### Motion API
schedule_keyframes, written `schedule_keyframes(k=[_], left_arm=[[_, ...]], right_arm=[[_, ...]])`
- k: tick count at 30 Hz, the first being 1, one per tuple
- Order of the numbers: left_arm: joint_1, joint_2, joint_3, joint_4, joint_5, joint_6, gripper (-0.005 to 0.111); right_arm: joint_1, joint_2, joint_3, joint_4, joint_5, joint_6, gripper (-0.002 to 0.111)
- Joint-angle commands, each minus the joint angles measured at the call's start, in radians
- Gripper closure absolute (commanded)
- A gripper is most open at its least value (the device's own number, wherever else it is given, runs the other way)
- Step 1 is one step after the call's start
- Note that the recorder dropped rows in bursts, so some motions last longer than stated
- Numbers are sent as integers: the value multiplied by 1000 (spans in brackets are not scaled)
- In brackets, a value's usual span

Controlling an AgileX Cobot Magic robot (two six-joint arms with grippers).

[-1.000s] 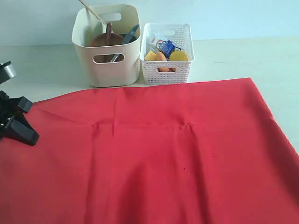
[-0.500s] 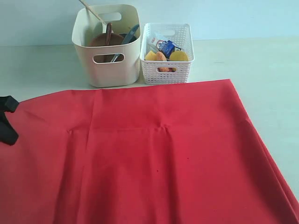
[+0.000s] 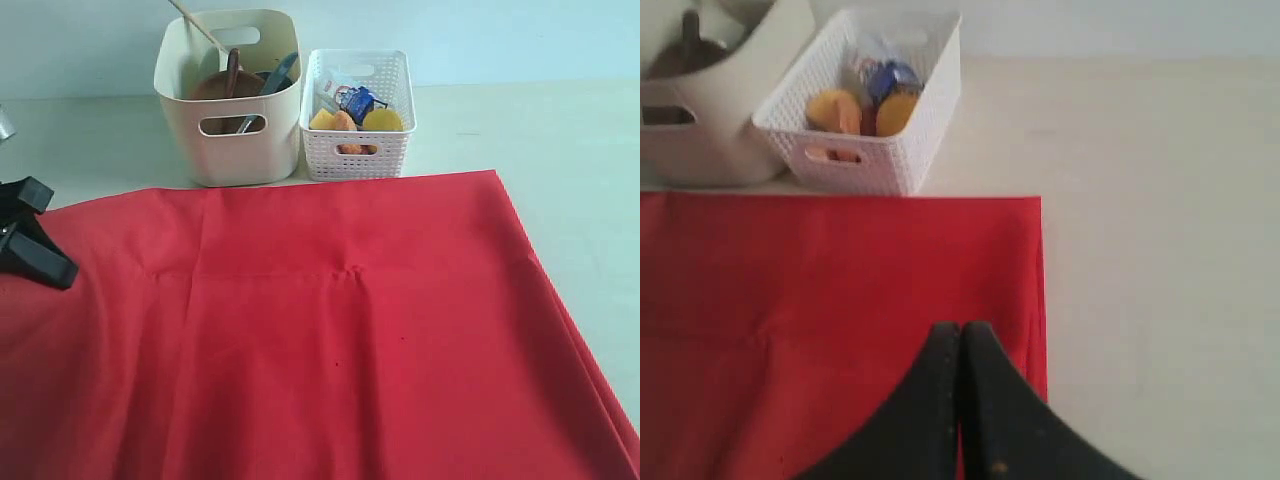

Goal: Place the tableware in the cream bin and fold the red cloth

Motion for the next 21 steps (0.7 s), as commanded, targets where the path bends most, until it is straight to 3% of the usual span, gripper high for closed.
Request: schedule_keyframes(k=[1, 21], left_arm=[[2, -10, -7, -101, 26, 49, 107], [0, -10, -7, -284, 35, 83, 107]], right_arm=[[2, 170, -29, 14, 39, -33, 108], [31, 763, -183, -12, -40, -50, 108]])
